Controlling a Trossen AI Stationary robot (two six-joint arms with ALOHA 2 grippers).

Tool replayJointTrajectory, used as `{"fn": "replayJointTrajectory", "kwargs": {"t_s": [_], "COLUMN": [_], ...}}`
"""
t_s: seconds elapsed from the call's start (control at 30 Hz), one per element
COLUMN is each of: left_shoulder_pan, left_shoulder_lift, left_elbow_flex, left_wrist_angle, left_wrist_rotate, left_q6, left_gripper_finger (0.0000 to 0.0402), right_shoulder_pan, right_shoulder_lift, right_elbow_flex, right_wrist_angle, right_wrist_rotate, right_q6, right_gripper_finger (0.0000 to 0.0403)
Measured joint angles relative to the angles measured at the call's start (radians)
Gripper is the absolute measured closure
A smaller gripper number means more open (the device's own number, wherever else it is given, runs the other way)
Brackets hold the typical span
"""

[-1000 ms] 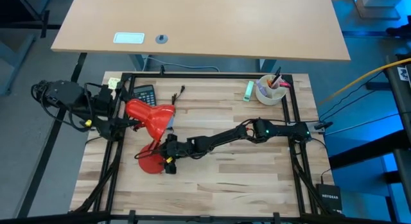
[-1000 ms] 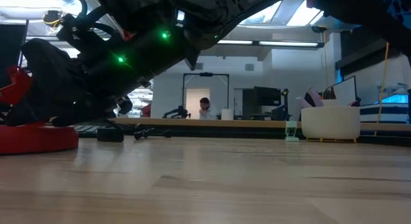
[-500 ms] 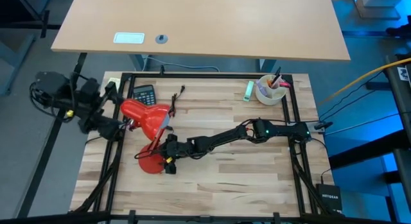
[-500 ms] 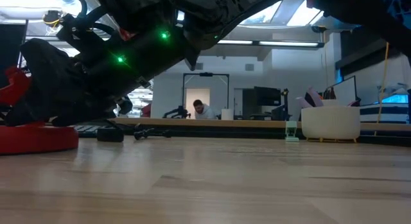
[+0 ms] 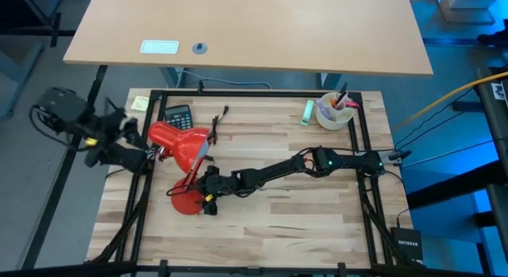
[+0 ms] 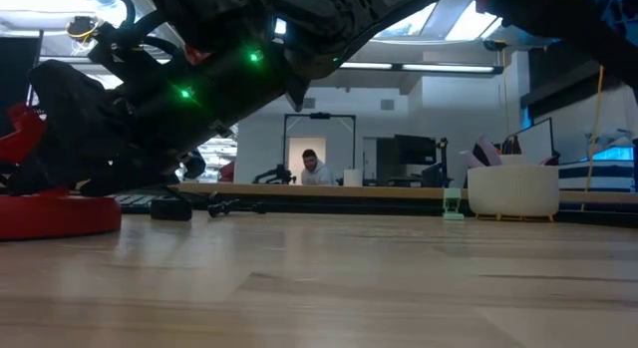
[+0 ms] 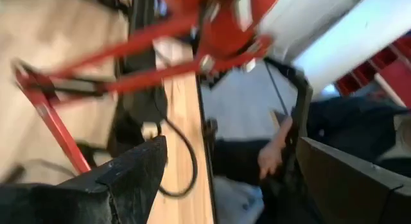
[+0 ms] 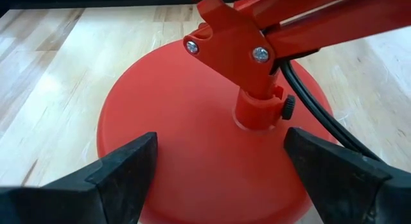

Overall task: Screw lightbulb
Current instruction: Adjust the red desk lamp

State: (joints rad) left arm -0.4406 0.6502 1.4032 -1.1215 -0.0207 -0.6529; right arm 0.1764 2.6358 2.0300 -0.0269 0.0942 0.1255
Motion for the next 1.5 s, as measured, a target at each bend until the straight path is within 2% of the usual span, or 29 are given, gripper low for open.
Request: {"fn": "replayJointTrajectory", "kwargs": {"t_s": [0.17,0.3,0.37,0.53,0.67,0.8,1.03,1.17,1.5], "left_shoulder_pan": [0.000,0.000,0.000,0.000,0.000,0.001,0.001,0.001,0.001], "left_shoulder_lift": [0.000,-0.004,-0.010,-0.011,-0.003,0.016,-0.033,-0.128,-0.421], "left_elbow_flex": [-0.095,-0.144,-0.154,-0.154,-0.154,-0.160,-0.261,-0.377,-0.700], "left_wrist_angle": [0.013,-0.002,-0.008,-0.043,-0.048,-0.047,-0.081,0.039,0.544], "left_wrist_rotate": [0.118,0.125,0.087,-0.106,-0.217,-0.274,-0.337,-0.339,-0.342], "left_q6": [-0.094,-0.118,-0.096,-0.015,0.067,0.142,0.167,0.195,0.450], "left_gripper_finger": [0.0066,0.0066,0.0066,0.0066,0.0076,0.0132,0.0304,0.0385,0.0398], "right_shoulder_pan": [0.000,0.000,0.000,0.000,-0.001,-0.001,-0.001,-0.001,-0.001], "right_shoulder_lift": [0.000,0.000,0.000,0.001,0.002,0.002,0.002,0.002,0.002], "right_elbow_flex": [0.000,0.000,0.000,-0.001,-0.001,-0.001,-0.001,-0.001,-0.001], "right_wrist_angle": [0.000,0.000,0.001,0.020,0.042,0.043,0.043,0.043,0.044], "right_wrist_rotate": [0.000,0.001,0.001,0.004,0.009,0.008,0.007,0.005,0.001], "right_q6": [0.002,0.002,0.003,0.005,0.005,0.005,0.005,0.005,0.005], "right_gripper_finger": [0.0050,0.0050,0.0050,0.0050,0.0050,0.0050,0.0049,0.0050,0.0049]}}
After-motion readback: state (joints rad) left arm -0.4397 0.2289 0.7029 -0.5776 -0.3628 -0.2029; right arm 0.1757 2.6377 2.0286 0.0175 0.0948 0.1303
